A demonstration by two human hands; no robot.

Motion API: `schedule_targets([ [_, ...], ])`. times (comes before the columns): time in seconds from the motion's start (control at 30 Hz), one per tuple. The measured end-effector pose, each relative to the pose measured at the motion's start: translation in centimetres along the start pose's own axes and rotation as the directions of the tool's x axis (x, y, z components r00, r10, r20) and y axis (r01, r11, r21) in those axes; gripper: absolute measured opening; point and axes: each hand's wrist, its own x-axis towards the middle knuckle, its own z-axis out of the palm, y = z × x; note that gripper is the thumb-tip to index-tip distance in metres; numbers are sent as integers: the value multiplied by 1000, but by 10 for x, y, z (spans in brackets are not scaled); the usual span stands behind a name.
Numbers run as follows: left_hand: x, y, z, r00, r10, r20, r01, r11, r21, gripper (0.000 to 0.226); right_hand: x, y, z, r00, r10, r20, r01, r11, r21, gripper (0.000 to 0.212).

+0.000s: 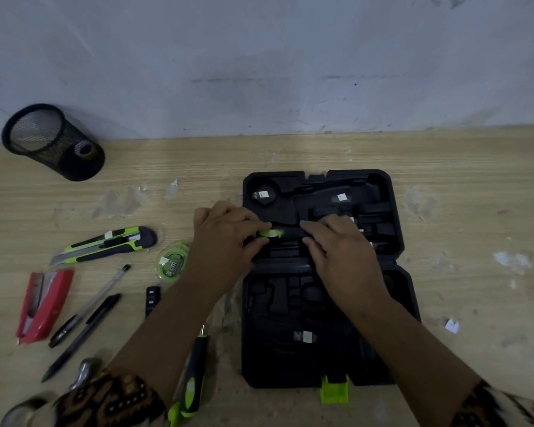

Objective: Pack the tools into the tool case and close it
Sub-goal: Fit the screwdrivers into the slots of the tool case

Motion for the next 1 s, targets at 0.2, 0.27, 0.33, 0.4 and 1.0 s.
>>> schedule_targets([
  [0.2,-3,-1,-1,999,-37,-3,36,999,-40,22,7,-3,3,999,43,24,-43,999,27,14],
  [0.27,-3,-1,-1,999,-36,-10,35,999,-32,21,8,-4,3,998,53,20,-54,998,43,13],
  [0.33,-4,-1,0,999,-35,-18,35,999,-33,20,9,-4,3,998,60,16,-61,996,61,11],
  [0.4,-4,-1,0,999,-43,-20,42,998,-37,19,11,-4,5,998,63,18,-65,994,82,7],
  [1.0,-1,5,-2,998,-67,1,67,997,49,17,12,-1,16,997,53,64,-53,999,1,19],
])
